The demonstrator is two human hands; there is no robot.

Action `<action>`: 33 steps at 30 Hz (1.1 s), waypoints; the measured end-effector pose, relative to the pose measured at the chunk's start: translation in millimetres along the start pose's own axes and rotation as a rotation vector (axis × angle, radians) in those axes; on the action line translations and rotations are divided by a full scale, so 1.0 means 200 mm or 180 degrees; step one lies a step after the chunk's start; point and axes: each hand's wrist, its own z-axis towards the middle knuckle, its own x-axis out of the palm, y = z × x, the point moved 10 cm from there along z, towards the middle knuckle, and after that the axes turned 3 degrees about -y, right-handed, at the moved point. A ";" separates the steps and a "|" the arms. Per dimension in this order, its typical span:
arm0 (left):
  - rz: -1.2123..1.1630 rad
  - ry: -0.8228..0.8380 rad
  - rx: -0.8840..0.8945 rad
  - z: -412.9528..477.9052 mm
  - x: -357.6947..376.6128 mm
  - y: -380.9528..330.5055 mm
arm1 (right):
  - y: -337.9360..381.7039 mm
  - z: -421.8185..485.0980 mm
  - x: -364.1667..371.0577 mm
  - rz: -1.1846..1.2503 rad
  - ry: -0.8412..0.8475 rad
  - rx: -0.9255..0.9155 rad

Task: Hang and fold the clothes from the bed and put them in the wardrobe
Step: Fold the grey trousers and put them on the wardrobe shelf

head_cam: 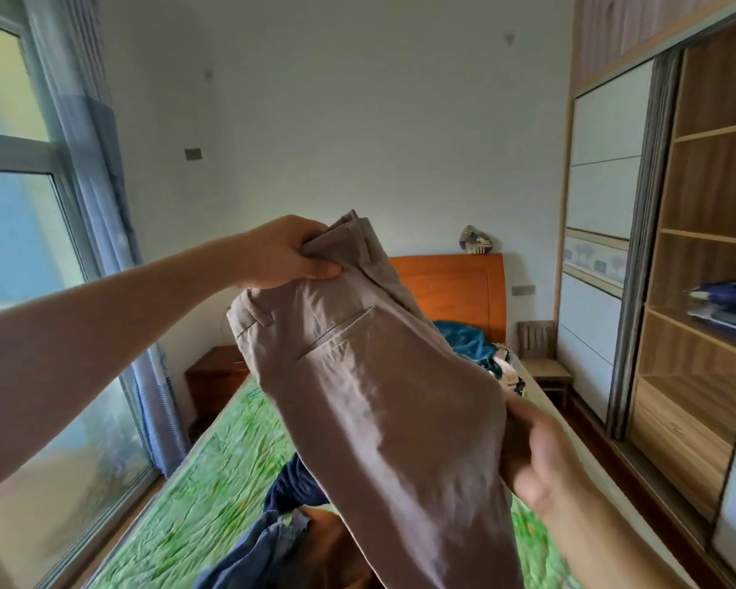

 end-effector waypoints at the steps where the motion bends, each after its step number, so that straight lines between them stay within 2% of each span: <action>1: -0.0166 0.0012 -0.0081 -0.02 0.00 0.04 | 0.03 0.00 -0.01 -0.0002 -0.0032 -0.0138; 2: -0.0397 0.0039 -0.0137 -0.03 0.00 0.06 | 0.06 -0.01 0.00 -0.0036 -0.0049 -0.0273; 5: -0.0907 0.0294 -0.0150 -0.06 0.03 0.08 | 0.09 -0.06 0.09 -0.0607 0.0433 -0.0388; 6: -0.0917 0.0360 -0.0118 -0.07 0.04 0.07 | 0.09 -0.07 0.11 -0.1092 0.0504 -0.0430; 9: -0.0550 0.0334 0.0143 -0.07 0.06 0.01 | 0.13 -0.05 0.10 -0.3743 0.0344 -0.1001; 10: -0.0377 0.0325 0.0263 -0.07 0.08 -0.02 | 0.16 -0.04 0.11 -0.4376 0.0194 -0.1226; 11: -0.0255 0.0329 0.0358 -0.07 0.10 -0.04 | 0.20 -0.07 0.16 -0.4610 0.0084 -0.1467; 12: -0.0185 0.0331 0.0429 -0.08 0.12 -0.06 | 0.24 -0.11 0.25 -0.4413 0.0121 -0.1716; 14: -0.0068 0.0352 0.0594 -0.09 0.14 -0.11 | 0.26 -0.23 0.52 -0.3727 0.0584 -0.1962; 16: -0.0002 0.0398 0.0722 -0.10 0.16 -0.13 | 0.26 -0.32 0.79 -0.3552 0.0938 -0.2159; 20: 0.0067 0.0485 0.0838 -0.16 0.15 -0.11 | 0.28 -0.40 1.07 -0.3537 0.0702 -0.2876; 22: 0.0005 0.0552 0.0894 -0.23 0.10 -0.07 | 0.25 -0.39 1.11 -0.3371 0.0702 -0.2732; 26: 0.0006 0.1155 0.0672 -0.42 0.07 0.23 | 0.20 -0.37 1.13 -0.3055 0.0756 -0.2166; 29: -0.0091 0.1018 0.0619 -0.50 0.06 0.43 | 0.19 -0.39 1.17 -0.3395 0.0760 -0.2129; 33: -0.0681 0.0415 0.0842 -0.56 -0.01 0.46 | 0.19 -0.47 1.25 -0.4127 0.0671 -0.2394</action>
